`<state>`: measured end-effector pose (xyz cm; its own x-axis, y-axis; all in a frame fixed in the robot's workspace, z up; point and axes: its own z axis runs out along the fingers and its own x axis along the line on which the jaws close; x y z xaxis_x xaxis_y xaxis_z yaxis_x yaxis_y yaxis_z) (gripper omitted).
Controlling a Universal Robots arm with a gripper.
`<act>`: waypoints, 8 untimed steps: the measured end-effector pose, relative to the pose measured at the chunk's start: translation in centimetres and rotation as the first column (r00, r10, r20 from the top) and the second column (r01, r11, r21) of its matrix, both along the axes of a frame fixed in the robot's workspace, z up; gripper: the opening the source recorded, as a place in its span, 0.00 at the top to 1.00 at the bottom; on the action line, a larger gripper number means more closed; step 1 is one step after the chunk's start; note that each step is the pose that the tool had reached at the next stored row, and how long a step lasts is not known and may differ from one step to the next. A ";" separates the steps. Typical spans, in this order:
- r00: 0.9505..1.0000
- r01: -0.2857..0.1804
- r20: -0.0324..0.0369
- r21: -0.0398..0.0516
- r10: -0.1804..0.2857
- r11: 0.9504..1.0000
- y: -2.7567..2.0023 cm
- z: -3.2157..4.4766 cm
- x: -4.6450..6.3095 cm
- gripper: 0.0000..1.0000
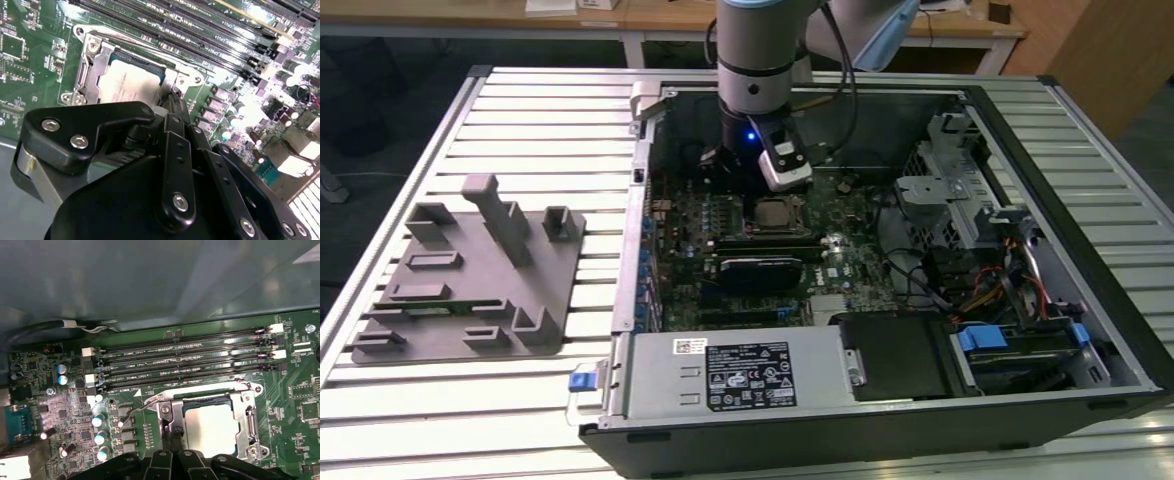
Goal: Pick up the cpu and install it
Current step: 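Close the cpu cover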
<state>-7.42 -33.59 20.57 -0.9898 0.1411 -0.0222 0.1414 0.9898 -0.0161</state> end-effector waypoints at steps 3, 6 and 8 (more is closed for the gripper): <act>1.000 0.000 0.000 0.002 0.000 1.000 0.00 0.58 0.0 0.89; 1.000 0.000 0.000 0.003 0.000 1.000 0.00 1.16 0.0 0.89; 1.000 0.000 0.000 0.003 0.000 1.000 0.00 1.54 0.0 0.89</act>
